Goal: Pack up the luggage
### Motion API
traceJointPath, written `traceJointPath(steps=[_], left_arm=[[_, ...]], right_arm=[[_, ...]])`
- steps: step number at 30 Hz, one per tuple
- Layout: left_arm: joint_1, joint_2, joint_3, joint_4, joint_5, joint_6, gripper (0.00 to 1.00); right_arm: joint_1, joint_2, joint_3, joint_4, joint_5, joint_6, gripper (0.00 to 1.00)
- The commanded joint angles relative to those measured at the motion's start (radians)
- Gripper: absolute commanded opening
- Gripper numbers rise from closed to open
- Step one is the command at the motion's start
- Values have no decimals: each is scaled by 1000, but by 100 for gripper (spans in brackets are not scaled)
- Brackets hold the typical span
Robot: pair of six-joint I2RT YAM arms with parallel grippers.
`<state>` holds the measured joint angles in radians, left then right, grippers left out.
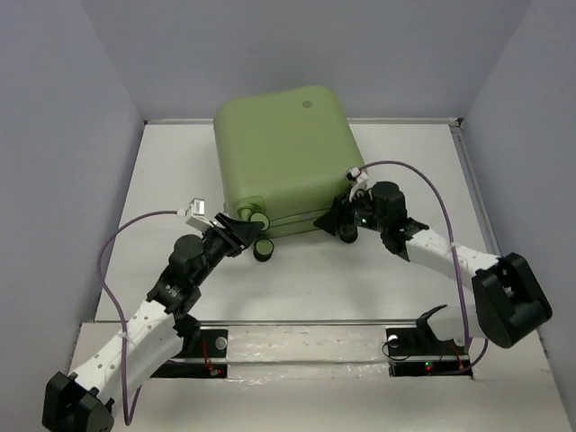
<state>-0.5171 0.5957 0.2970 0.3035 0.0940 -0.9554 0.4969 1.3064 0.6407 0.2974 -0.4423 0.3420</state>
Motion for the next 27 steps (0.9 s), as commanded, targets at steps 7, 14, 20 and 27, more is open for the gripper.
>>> traceJointPath(steps=[7,14,20,27], left_arm=[[-12,9,51,160,-83,122,6],[-12,41,146,181,-74,126,6],[-12,44,176,180,-40,106,6],[-12,29,143,178,-14,87,6]], right_arm=[[-41,-229,16,98,-355,3,75],[-41,-482,-259,153,95,107,22],[-41,-380,-430,363,382,167,13],[-41,-100,-389,633,438,78,43]])
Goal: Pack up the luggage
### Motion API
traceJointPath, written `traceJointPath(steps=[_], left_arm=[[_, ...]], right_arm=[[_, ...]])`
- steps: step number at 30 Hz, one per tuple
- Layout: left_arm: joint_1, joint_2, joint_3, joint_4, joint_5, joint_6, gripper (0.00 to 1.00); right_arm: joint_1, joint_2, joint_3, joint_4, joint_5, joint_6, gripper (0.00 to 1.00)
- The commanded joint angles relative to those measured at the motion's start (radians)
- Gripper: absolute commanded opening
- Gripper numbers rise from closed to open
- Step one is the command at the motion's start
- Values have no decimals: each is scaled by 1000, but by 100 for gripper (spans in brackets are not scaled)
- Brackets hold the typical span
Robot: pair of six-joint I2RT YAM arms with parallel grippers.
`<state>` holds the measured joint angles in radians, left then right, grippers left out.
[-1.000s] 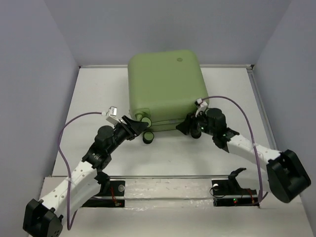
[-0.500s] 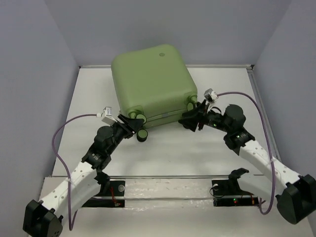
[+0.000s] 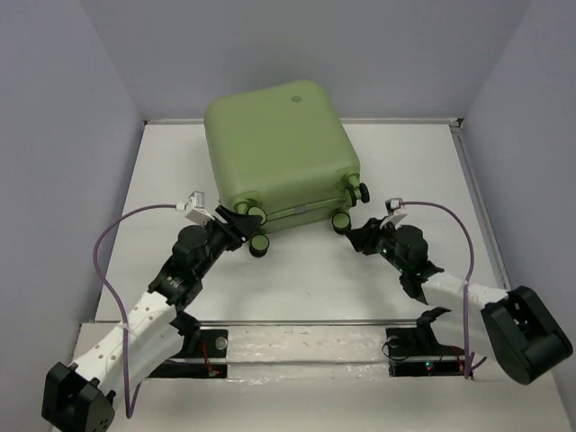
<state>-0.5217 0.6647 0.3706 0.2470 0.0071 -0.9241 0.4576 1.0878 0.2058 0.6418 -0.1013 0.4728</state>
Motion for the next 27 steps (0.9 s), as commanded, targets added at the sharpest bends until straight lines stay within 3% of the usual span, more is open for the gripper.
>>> traceJointPath(steps=[1,10,15,20,27], left_arm=[[-8,-45,62,236,77,48,6],[-9,-47,41,230,105,41,6],[-9,-57,36,204,90,50,6],[-9,-56,42,193,90,51,6],[-9,-42,36,184,87,51,6]], right_arm=[[-2,154,55,368,97,-60,44],[-2,435,87,784,57,-86,48],[-2,521,139,851,20,-74,49],[-2,558,158,918,97,-88,48],[-2,610,208,980,97,-82,32]])
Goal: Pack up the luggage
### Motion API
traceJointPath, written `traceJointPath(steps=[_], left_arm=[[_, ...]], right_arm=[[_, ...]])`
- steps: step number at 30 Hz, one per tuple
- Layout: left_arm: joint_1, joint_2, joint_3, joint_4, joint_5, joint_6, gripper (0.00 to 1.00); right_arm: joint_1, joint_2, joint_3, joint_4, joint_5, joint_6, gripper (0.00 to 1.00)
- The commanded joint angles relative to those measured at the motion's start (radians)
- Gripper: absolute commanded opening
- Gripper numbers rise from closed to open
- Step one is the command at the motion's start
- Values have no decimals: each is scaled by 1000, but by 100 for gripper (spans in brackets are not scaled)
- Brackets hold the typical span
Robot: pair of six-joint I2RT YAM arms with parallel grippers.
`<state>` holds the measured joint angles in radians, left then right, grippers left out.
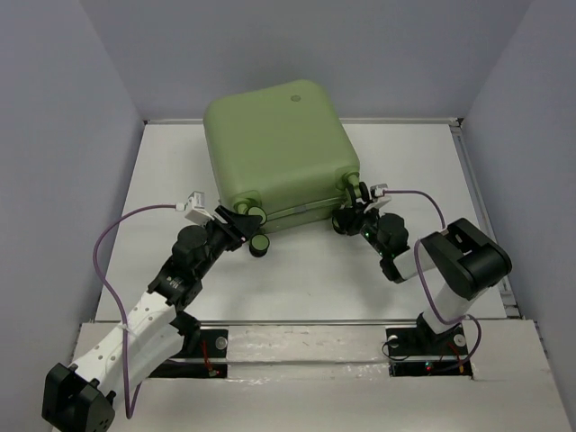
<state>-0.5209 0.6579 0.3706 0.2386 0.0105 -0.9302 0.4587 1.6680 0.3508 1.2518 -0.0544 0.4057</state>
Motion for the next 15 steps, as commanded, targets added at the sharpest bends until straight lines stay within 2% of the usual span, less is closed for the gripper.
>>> traceJointPath(steps=[1,2,9,11,15], left_arm=[[-10,-35,36,192,80,57,6],[-10,-35,34,191,78,57,6],[-10,-29,36,189,69,64,6],[-10,-29,36,186,66,65,6],[-10,-30,31,185,63,64,6]], right_arm=[[-3,33,63,374,48,-13,28],[-3,35,65,379,50,-10,24],[-3,21,30,456,88,2,17],[-3,9,28,452,90,-7,7],[-3,-4,27,449,84,-15,7]])
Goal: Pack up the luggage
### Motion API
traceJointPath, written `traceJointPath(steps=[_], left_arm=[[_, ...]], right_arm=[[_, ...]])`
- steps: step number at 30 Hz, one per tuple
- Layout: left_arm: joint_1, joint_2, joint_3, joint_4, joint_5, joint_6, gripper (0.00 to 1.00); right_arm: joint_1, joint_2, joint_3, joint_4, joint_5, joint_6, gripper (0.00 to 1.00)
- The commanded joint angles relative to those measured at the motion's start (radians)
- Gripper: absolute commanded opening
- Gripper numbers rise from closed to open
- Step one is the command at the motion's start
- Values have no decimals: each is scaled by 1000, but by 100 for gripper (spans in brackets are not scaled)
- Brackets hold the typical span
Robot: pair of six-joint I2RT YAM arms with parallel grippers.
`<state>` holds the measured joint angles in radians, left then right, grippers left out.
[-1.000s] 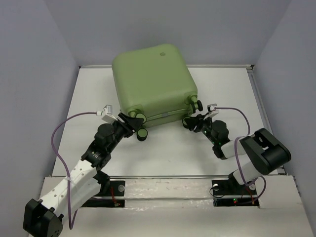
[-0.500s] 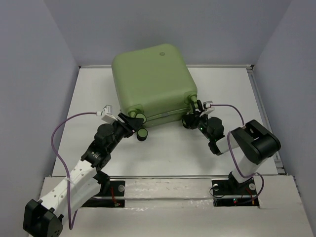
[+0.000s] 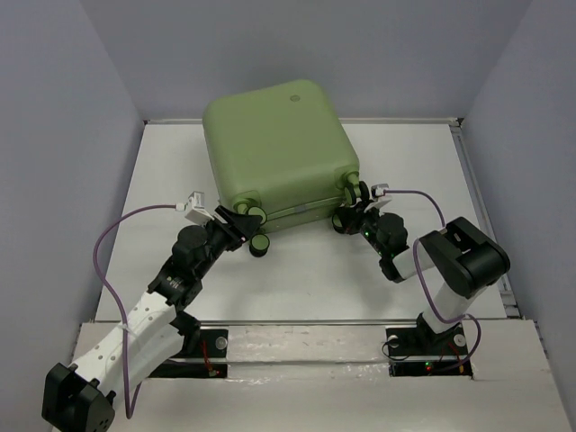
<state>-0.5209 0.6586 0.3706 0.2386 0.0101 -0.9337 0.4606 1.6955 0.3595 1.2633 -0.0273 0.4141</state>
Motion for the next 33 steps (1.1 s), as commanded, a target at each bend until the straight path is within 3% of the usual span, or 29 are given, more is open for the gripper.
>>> traceJointPath(steps=[1,7,11,16,23,28,31,33], left_arm=[[-10,-31,30,185,62,67,6],[-11,-16,22,218,65,50,6],[-21,25,40,272,90,32,6],[-63,96,120,329,96,32,6],[-74,160,177,410,155,-14,6],[-76,165,215,413,195,-37,6],[-76,138,228,392,194,-40,6],[-76,121,222,367,185,-34,6]], right_arm=[[-5,-34,15,439,52,-23,7],[-5,-46,-4,429,-20,34,7],[137,-31,-8,409,-23,14,7],[433,13,38,340,44,-35,7],[662,134,171,233,29,-32,7],[743,210,257,237,-66,3,7],[742,112,172,220,99,-40,7],[701,17,125,123,156,-41,7]])
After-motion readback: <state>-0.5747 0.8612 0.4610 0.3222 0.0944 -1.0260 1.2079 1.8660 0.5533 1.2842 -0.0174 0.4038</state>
